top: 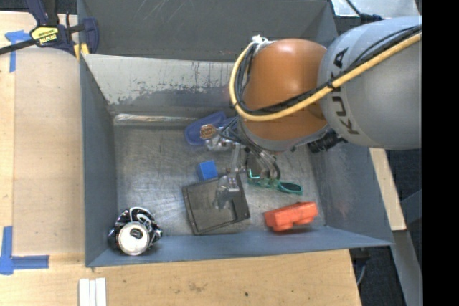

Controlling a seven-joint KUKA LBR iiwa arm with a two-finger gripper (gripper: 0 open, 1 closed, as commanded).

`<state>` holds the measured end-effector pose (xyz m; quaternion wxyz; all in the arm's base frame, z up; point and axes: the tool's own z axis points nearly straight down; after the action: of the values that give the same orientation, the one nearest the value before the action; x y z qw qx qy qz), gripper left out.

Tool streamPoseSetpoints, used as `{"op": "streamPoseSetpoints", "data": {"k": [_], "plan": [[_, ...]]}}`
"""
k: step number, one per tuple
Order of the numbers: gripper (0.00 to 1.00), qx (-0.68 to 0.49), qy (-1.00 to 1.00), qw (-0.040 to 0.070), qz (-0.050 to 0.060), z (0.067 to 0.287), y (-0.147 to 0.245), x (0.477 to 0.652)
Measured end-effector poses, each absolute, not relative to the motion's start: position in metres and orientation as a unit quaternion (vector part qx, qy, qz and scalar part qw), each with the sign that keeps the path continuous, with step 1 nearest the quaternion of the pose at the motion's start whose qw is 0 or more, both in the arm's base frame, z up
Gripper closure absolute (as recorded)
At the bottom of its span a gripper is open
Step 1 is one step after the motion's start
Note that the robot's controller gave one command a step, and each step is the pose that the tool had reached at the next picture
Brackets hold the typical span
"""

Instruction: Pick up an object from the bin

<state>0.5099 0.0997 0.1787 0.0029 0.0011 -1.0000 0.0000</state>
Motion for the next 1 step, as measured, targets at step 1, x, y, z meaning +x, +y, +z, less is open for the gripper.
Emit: {"op": "streamPoseSetpoints", "data": {"k": [1], "plan": [[0.0, 0.0, -1.0, -0.001, 0.0, 0.1828, 0.0992, 0.5119]]}}
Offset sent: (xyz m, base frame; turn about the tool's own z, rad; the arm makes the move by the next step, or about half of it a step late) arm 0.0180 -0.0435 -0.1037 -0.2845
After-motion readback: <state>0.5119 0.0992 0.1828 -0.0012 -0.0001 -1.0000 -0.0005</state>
